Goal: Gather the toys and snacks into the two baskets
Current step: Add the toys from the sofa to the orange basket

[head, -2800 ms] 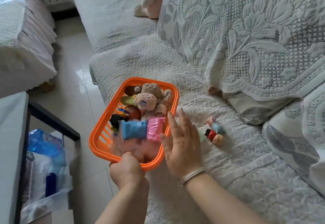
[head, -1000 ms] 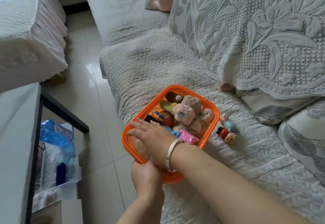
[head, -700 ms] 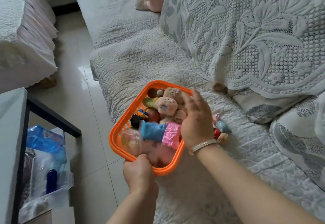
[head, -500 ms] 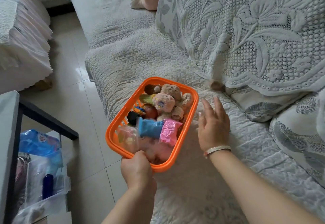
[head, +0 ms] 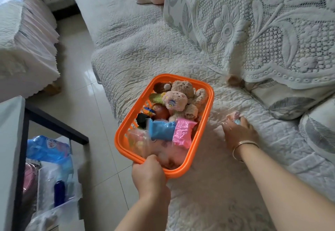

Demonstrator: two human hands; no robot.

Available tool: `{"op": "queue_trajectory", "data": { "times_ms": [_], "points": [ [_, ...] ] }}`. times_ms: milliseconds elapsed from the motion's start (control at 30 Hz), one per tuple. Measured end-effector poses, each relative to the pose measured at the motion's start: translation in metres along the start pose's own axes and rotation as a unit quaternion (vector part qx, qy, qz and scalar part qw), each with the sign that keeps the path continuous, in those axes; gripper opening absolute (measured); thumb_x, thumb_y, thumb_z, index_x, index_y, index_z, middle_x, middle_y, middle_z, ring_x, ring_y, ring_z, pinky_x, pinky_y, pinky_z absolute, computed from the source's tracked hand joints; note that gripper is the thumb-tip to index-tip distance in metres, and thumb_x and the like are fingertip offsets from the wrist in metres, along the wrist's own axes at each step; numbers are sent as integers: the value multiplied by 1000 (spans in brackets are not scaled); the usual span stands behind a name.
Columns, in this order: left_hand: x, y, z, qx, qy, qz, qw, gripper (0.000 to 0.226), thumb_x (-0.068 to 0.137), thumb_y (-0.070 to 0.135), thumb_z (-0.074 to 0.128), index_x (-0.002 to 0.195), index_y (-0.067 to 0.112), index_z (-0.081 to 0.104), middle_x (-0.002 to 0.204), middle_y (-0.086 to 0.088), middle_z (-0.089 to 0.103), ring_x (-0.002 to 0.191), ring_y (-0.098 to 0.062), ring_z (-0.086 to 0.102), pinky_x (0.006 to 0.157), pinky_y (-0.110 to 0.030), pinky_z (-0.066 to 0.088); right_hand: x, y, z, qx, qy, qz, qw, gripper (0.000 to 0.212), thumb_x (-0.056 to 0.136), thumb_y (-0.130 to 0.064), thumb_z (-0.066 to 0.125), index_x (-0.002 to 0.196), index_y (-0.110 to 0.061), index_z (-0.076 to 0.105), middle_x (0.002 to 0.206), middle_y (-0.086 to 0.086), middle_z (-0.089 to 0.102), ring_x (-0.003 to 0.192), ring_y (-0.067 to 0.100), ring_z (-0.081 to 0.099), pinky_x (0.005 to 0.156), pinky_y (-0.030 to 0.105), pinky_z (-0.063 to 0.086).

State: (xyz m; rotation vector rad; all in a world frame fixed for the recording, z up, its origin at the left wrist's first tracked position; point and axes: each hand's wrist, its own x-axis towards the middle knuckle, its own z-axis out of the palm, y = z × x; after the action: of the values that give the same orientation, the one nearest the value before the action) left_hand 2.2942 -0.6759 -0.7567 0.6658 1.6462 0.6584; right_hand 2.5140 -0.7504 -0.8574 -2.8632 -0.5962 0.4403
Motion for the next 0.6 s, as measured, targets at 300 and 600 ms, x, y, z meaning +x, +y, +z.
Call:
{"op": "queue_trajectory", "data": {
  "times_ms": [300,600],
  "points": [
    [-1,-2,-1,18,-6,-15,1000,14,89,4,47,86,17,52,83,-15,62,72,-28,59,83,-51,57,-25,-32,-40,224,249,-136,932,44,76,1,66,117,-16,67,123,19,57,109,40,54,87,43,46],
    [-6,0,-5,21,-19,-2,1000,27,89,42,57,90,16,60,89,-12,71,89,-33,70,88,-49,57,-121,-94,-100,357,177,-347,849,21,73,-2,65,87,-16,59,95,3,63,86,20,61,73,33,51]
  ]
}}
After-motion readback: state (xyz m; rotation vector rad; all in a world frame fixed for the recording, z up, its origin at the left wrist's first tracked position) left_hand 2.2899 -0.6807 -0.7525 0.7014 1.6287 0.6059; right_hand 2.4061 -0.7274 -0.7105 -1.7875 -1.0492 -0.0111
